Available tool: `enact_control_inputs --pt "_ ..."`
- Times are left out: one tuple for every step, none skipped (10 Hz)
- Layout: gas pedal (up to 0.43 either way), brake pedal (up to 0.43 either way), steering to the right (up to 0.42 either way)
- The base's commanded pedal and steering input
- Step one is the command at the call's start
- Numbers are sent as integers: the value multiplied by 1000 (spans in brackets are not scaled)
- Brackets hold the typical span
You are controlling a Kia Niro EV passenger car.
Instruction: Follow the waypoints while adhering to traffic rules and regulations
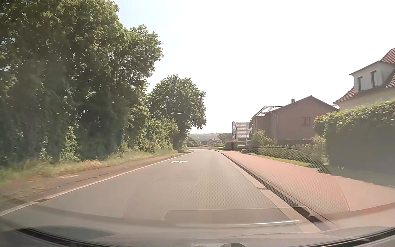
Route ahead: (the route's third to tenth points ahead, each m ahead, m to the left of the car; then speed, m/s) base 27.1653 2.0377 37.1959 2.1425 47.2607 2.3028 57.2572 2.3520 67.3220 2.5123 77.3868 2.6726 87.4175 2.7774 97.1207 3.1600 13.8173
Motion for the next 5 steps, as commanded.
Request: enact_control_inputs --pt "150 0 0" --pt "150 0 0" --pt "150 0 0" --pt "150 0 0" --pt "150 0 0"
